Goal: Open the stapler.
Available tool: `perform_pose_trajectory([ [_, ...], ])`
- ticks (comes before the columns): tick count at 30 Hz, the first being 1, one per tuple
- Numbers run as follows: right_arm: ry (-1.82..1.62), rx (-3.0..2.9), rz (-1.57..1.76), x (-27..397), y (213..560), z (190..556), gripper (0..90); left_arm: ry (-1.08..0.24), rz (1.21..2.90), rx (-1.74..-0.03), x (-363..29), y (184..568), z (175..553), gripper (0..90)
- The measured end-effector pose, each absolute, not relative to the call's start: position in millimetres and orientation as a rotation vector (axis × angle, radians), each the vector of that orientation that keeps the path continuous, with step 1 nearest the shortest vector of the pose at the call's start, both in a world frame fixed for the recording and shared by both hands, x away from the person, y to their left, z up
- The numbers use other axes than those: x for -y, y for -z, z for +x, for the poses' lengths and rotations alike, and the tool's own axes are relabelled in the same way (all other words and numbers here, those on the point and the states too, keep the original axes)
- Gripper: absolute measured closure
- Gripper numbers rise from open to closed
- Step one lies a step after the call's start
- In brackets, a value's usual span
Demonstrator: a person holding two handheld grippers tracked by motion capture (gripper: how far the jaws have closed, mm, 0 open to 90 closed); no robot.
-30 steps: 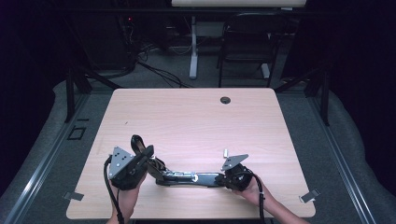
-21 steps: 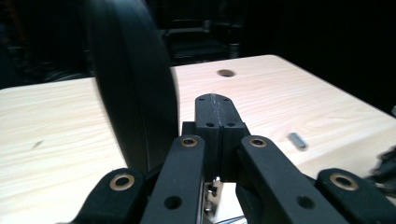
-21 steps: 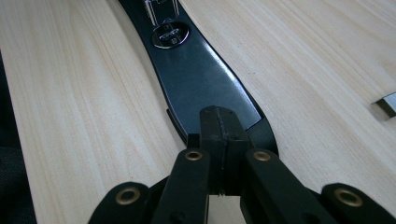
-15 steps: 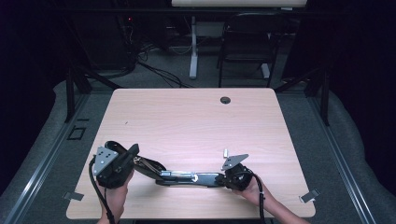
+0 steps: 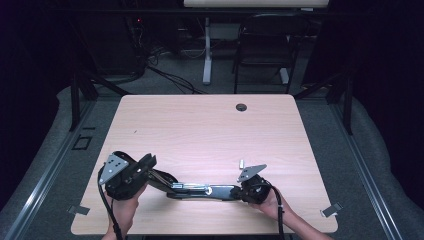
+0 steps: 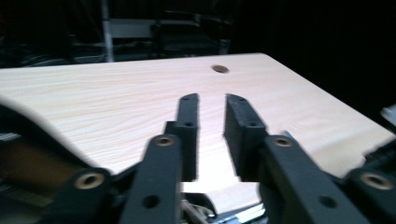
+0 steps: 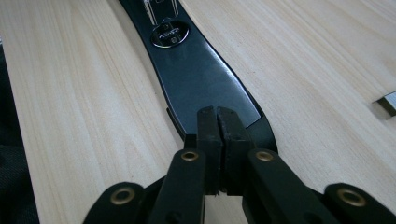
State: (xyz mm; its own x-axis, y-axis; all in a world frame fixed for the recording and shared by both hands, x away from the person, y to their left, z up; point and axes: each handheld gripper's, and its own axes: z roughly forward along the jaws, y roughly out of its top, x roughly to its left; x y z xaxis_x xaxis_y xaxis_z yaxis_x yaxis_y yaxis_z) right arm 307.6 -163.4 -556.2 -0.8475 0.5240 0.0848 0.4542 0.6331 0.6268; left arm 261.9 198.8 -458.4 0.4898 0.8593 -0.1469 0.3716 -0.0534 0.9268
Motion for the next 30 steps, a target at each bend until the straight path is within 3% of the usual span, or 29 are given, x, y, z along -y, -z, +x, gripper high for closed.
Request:
perform_pose_trajectory([
  [6, -0.968, -2.744, 0.806, 158.0, 554.0, 304.7, 77.5, -0.42, 1.798, -1.024, -188.2, 464.3, 268.6, 45.8],
  [16, -0.921, -2.727, 0.789, 167.6, 543.2, 312.8, 61.6, -0.347, 1.978, -0.856, -171.5, 466.3, 271.5, 20.5],
  [26, -0.828, -2.698, 0.845, 172.2, 539.0, 317.3, 28.3, -0.294, 2.087, -0.822, -163.2, 468.8, 271.4, 12.1],
  [30, -0.792, -2.698, 0.841, 171.1, 540.5, 318.7, 21.5, -0.298, 2.111, -0.808, -161.4, 468.8, 270.3, 6.6],
])
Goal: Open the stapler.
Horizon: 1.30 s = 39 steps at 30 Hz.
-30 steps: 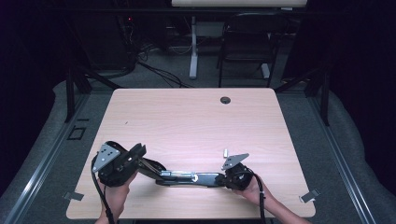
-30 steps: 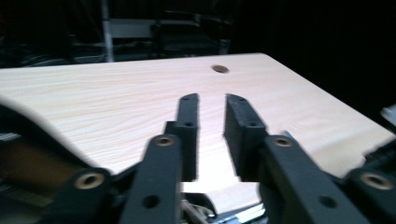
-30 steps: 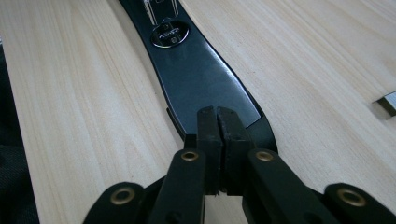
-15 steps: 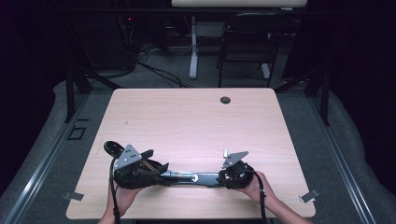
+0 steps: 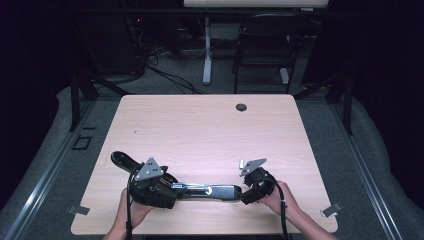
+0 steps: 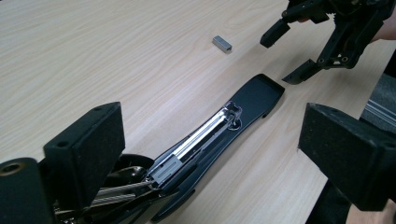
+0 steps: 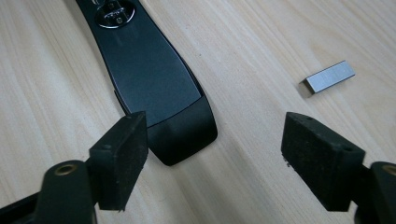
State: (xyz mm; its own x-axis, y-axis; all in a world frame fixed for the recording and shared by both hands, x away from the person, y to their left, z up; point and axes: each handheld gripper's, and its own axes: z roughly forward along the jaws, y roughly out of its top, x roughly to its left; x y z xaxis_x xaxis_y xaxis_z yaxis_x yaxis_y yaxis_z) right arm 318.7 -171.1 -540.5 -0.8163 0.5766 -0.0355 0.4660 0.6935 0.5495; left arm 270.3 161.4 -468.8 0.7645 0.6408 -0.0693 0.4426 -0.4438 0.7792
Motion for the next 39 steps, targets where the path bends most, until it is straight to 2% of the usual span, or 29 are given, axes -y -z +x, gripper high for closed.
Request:
perform_pose_trajectory([
  [3, -0.772, -2.709, 0.838, 169.0, 543.1, 319.5, 14.2, -0.283, 2.136, -0.805, -159.3, 472.6, 272.3, 3.2],
  [10, -0.815, -2.731, 0.819, 173.4, 544.8, 323.8, 13.8, -0.266, 2.17, -0.778, -157.5, 474.7, 272.9, 0.3],
  [17, -0.872, -2.692, 0.813, 182.6, 539.5, 329.1, 9.2, -0.212, 2.155, -0.744, -158.2, 480.1, 275.1, 0.1],
  [21, -0.751, -2.693, 0.883, 182.1, 541.7, 335.7, 1.5, -0.189, 2.168, -0.737, -154.1, 483.2, 275.9, 0.0],
  [39, -0.708, -2.752, 1.098, 203.5, 540.5, 347.6, 0.0, -0.117, 2.202, -0.679, -148.7, 486.4, 274.3, 0.1],
])
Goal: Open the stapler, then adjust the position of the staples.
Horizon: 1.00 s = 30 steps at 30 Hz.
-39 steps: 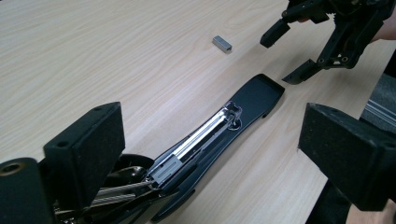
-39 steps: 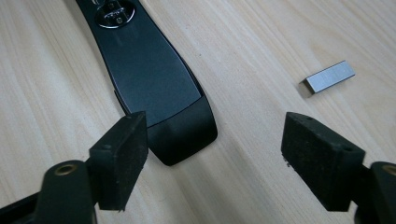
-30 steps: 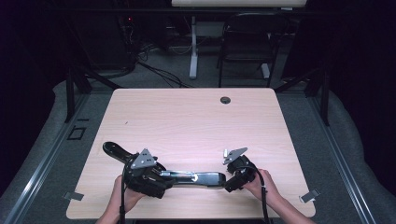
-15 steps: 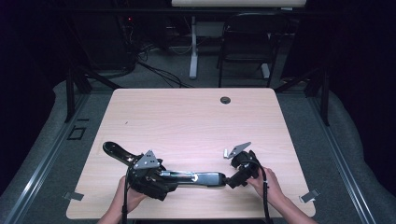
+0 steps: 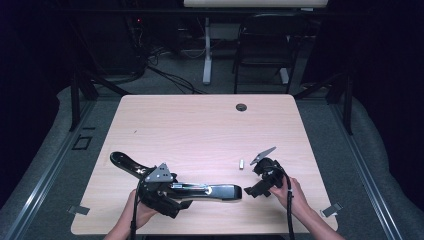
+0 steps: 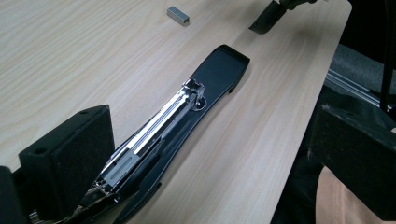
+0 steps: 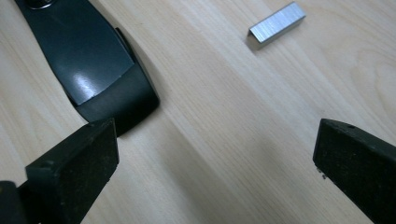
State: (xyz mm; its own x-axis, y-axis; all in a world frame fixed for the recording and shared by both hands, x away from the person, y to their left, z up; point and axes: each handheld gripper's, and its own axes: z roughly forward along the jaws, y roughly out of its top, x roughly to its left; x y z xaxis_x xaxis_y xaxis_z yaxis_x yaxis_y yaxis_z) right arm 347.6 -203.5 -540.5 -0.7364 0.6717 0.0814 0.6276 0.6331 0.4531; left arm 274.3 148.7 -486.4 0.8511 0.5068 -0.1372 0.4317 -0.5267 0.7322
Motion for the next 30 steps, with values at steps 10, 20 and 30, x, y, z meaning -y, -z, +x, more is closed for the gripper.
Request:
perform_pose_trajectory([
  [10, -0.696, -2.773, 1.095, 211.3, 538.8, 350.3, 1.6, -0.111, 2.243, -0.691, -151.1, 488.1, 268.4, 0.1],
  [20, -0.707, -2.763, 1.118, 215.1, 538.3, 355.7, 1.9, -0.118, 2.265, -0.731, -168.7, 488.6, 265.4, 0.1],
  [30, -0.69, -2.766, 1.115, 221.5, 538.4, 359.1, 8.7, -0.086, 2.263, -0.757, -181.8, 490.4, 262.8, 0.1],
])
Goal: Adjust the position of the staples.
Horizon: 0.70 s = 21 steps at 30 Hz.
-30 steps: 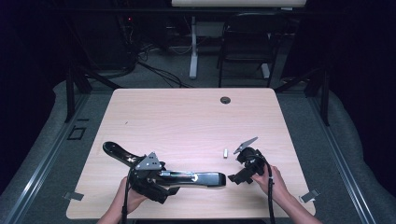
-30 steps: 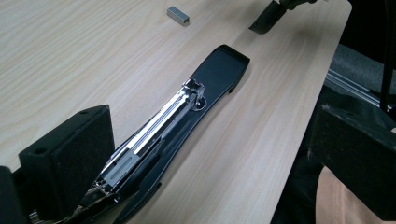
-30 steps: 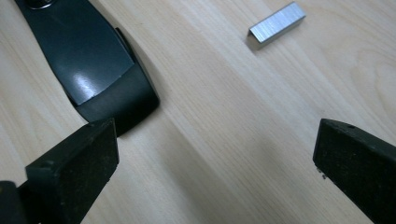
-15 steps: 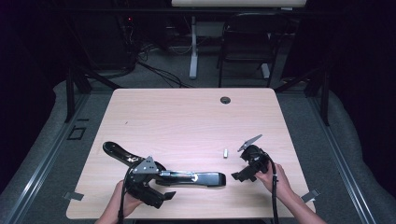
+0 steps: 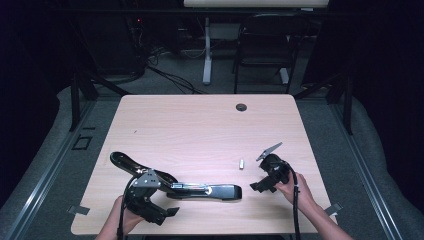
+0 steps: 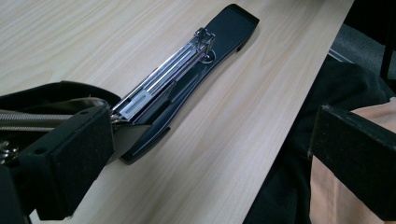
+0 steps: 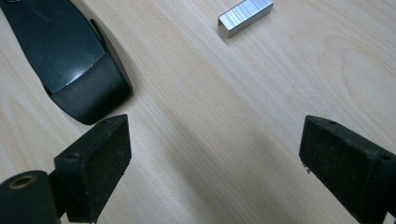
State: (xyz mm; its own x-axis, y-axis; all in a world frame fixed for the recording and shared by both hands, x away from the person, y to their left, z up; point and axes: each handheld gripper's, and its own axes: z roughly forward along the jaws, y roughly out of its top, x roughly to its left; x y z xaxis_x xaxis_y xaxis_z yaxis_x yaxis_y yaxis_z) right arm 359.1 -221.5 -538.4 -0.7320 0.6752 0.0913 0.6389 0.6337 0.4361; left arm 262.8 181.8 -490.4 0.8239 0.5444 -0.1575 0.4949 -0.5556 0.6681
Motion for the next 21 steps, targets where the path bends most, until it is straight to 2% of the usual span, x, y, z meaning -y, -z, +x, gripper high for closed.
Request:
perform_pose_trajectory([
  [21, -0.674, -2.749, 1.174, 230.1, 541.3, 363.9, 10.5, -0.078, 2.301, -0.806, -206.1, 496.6, 257.7, 0.1],
])
